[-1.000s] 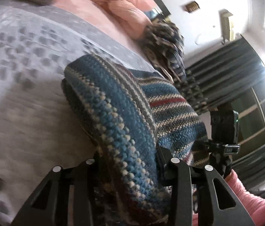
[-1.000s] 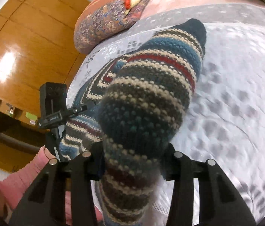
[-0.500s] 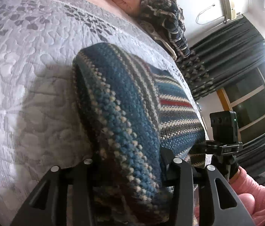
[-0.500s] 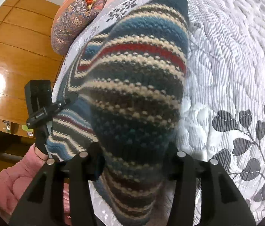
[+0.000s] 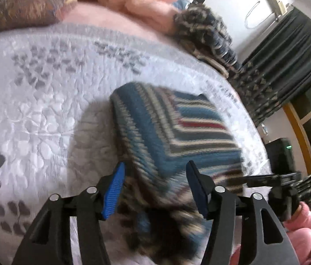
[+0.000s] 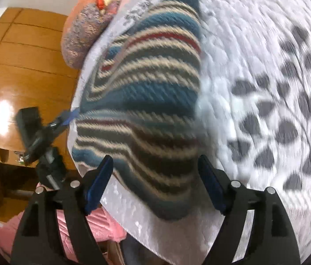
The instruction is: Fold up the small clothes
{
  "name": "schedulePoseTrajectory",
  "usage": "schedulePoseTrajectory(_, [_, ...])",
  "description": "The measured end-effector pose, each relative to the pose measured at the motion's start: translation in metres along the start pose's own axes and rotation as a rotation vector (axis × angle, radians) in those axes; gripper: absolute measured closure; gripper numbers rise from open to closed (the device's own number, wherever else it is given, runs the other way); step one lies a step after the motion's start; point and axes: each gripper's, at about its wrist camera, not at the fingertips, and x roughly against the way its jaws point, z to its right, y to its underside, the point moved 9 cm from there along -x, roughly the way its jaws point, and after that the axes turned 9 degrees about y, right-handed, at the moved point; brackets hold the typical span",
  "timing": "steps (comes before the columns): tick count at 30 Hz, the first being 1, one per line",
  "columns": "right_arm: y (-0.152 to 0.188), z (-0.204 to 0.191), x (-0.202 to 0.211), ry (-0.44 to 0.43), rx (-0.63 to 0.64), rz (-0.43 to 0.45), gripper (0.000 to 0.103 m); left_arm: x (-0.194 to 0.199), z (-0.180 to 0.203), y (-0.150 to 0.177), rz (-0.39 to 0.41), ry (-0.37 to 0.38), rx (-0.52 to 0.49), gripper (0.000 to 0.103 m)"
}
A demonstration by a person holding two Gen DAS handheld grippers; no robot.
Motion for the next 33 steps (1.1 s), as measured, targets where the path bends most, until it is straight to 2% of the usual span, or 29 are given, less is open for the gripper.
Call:
schedulePoseTrajectory(4, [0.019, 0.003, -0.011, -0.020, -0.030, -0.068, 0.026, -0.006, 0.029, 0.014, -0.028, -0.074, -0.106, 0.037])
schedulePoseTrajectory(6, [0.027, -0.001, -0.021, -0.009, -0.017, -0.101, 0.031, -0.016, 0.032, 0.025, -0.065, -0.126, -0.154, 0.037])
schedulePoseTrajectory(7, [0.030, -0.003, -0.026, 0.003, -0.007, -0.114, 0.040, -0.021, 0.031, 0.031, -0.085, -0.142, -0.165, 0.037])
schedulePoseTrajectory(9, [0.034, -0.005, -0.031, 0.054, 0.028, -0.118, 0.047, -0.030, 0.023, 0.042, -0.119, -0.190, -0.180, 0.038])
schedulePoseTrajectory(11, [0.034, -0.006, -0.027, 0.062, 0.036, -0.109, 0.068, -0.033, 0.009, 0.048, -0.136, -0.222, -0.161, 0.039])
schedulePoseTrajectory(13, [0.031, -0.004, -0.020, 0.029, 0.006, -0.104, 0.075, -0.034, -0.001, 0.052, -0.145, -0.240, -0.140, 0.038])
schedulePoseTrajectory(15, [0.032, 0.000, -0.017, 0.032, 0.006, -0.101, 0.076, -0.037, -0.009, 0.058, -0.162, -0.243, -0.122, 0.038])
schedulePoseTrajectory(18, [0.036, 0.002, -0.022, 0.104, 0.045, -0.113, 0.076, -0.045, -0.018, 0.070, -0.190, -0.240, -0.093, 0.038])
schedulePoseTrajectory(25, [0.034, 0.005, -0.028, 0.106, 0.022, -0.125, 0.073, -0.051, -0.027, 0.076, -0.191, -0.217, -0.064, 0.035])
schedulePoseTrajectory(27, [0.034, 0.010, -0.022, 0.097, 0.018, -0.123, 0.068, -0.049, -0.026, 0.076, -0.192, -0.207, -0.054, 0.035])
schedulePoseTrajectory(30, [0.032, 0.022, -0.004, 0.131, 0.022, -0.110, 0.046, -0.040, -0.020, 0.072, -0.195, -0.187, -0.030, 0.035])
schedulePoseTrajectory(31, [0.028, 0.023, 0.004, 0.158, 0.023, -0.091, 0.029, -0.037, -0.018, 0.071, -0.197, -0.189, -0.034, 0.035])
schedulePoseTrajectory(32, [0.024, 0.025, 0.012, 0.191, 0.025, -0.066, 0.020, -0.033, -0.015, 0.067, -0.199, -0.197, -0.048, 0.035])
schedulePoseTrajectory(33, [0.022, 0.027, 0.017, 0.217, 0.028, -0.051, 0.020, -0.029, -0.011, 0.063, -0.197, -0.202, -0.061, 0.035])
